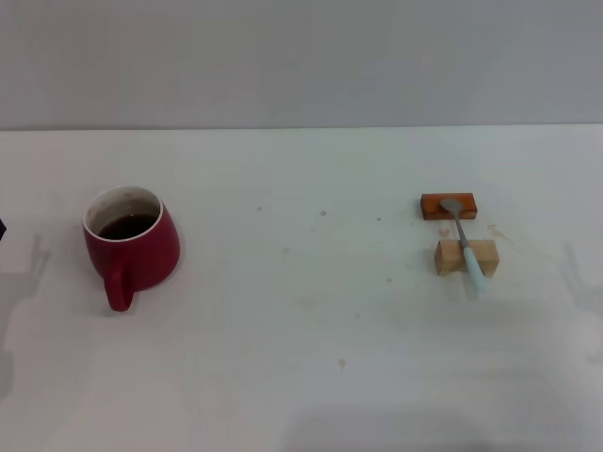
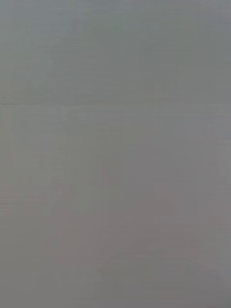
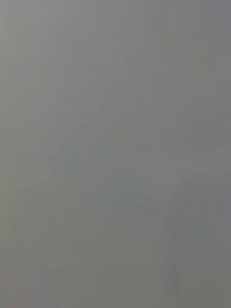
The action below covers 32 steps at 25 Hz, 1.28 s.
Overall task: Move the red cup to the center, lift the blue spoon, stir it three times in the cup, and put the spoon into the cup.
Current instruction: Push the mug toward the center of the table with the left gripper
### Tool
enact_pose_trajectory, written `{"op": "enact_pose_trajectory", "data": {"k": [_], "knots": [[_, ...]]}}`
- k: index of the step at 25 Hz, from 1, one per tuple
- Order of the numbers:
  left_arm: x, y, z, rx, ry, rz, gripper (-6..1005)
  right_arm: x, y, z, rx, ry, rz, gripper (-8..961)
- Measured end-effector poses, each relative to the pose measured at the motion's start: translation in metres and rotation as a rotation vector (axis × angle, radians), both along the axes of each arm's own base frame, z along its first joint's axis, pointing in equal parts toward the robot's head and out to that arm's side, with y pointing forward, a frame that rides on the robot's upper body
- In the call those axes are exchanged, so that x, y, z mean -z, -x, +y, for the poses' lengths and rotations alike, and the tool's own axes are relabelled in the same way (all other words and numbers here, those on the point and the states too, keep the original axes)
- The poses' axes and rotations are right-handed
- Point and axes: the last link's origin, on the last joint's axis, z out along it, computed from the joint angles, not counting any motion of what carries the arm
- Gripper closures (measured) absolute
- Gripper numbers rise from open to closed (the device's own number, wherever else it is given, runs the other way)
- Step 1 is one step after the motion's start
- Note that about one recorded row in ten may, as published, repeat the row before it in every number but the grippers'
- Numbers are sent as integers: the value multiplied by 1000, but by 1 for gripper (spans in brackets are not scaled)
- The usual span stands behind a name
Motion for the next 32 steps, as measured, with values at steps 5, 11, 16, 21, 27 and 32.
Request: {"op": "enact_pose_trajectory", "data": {"k": [5, 11, 16, 21, 27, 32], "knots": [[0, 0, 1, 1, 0, 1, 155, 0, 0, 0, -2, 1, 0, 169], [-1, 0, 1, 1, 1, 3, 165, 0, 1, 1, -3, 1, 1, 168], [-1, -1, 3, 7, 3, 7, 173, 0, 1, 1, -3, 1, 1, 169], [-1, -2, 3, 6, 13, 77, 297, 0, 1, 1, -3, 1, 1, 169], [5, -7, 7, 17, 41, 180, 559, 0, 0, 0, -1, 1, 3, 168], [8, -9, 11, 20, 65, 240, 712, 0, 0, -1, -1, 2, 3, 168]]}}
